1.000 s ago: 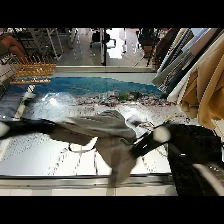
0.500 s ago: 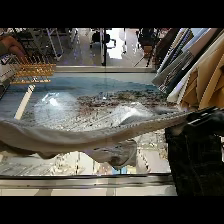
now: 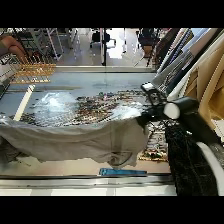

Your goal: Fold the clothes and pants, and hang the long-sleeved shirts on hangers.

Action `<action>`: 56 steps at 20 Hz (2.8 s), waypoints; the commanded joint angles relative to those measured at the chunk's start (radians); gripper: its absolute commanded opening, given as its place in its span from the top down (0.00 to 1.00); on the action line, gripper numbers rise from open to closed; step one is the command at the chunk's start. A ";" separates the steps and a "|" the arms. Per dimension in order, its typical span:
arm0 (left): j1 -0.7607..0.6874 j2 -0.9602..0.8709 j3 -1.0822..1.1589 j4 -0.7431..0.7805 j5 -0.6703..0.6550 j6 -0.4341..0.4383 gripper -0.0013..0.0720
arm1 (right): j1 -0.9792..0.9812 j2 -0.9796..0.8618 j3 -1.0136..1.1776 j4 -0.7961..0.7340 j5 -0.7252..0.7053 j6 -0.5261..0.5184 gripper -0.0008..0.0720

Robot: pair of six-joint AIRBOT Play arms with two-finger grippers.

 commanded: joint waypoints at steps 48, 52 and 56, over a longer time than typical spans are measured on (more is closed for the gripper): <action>-0.045 -0.037 0.165 -0.214 0.047 0.146 0.96 | -0.298 0.024 0.044 0.186 -0.381 -0.026 0.96; -0.201 -0.380 0.418 -0.208 0.301 0.030 0.96 | -0.297 -0.335 0.163 0.219 -0.675 0.145 0.96; -0.227 -0.534 0.665 -0.112 0.449 -0.159 0.02 | -0.291 -0.565 0.375 0.344 -0.629 0.145 0.21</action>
